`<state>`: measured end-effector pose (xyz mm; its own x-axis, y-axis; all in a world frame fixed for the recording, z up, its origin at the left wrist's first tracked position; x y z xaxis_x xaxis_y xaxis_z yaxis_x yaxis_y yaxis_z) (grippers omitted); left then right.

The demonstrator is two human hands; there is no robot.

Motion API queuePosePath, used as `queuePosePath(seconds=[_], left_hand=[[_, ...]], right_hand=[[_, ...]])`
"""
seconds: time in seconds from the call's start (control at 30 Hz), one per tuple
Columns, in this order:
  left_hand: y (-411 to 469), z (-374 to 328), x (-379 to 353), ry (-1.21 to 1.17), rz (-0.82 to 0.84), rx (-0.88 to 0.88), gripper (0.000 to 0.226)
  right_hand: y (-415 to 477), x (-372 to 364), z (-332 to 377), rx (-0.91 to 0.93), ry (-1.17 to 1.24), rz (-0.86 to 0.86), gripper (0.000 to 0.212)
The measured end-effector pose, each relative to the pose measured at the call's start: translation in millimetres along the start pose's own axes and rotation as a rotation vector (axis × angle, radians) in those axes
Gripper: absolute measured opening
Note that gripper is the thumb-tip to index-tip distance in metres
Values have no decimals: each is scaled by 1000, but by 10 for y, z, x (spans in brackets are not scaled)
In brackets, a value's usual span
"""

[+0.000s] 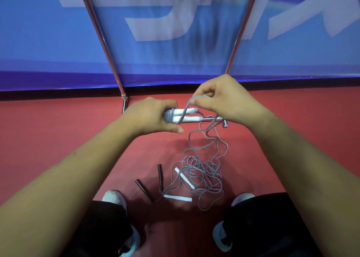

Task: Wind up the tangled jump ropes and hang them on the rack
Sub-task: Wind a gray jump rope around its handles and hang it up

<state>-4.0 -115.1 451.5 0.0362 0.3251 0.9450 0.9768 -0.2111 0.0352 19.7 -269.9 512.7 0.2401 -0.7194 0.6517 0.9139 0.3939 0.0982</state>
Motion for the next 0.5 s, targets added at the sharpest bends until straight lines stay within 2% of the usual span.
queuePosePath(seconds=[0.1, 0.2, 0.27, 0.33, 0.43, 0.5], left_hand=[[5, -94, 56, -59, -57, -53, 38], [-51, -204, 95, -231, -7, -138, 21], [-101, -289, 140, -472, 44, -141, 15], [-120, -316, 204, -792, 58, -71, 10], [-58, -254, 253, -1159, -32, 13, 15], [1, -116, 249, -1417, -143, 178, 20]], right_hand=[[36, 103, -41, 15, 23, -77, 7], [76, 182, -132, -17, 71, -109, 9], [99, 222, -198, -53, 111, -121, 13], [132, 248, -295, -113, 138, -136, 15], [141, 183, -379, -168, 205, -68, 15], [123, 97, -376, -178, 235, 4, 14]])
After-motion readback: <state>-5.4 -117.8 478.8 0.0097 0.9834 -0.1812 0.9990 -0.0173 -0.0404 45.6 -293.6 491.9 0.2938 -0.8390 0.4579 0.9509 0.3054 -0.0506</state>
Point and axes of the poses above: each hand's wrist, its own y-axis towards the middle knuckle, its own x-axis out of the back of the hand, z = x × y, the point moved 8 cm from there along y, towards the middle knuckle, and after that the axes turned 10 degrees about -z, right-handed, at the moved point
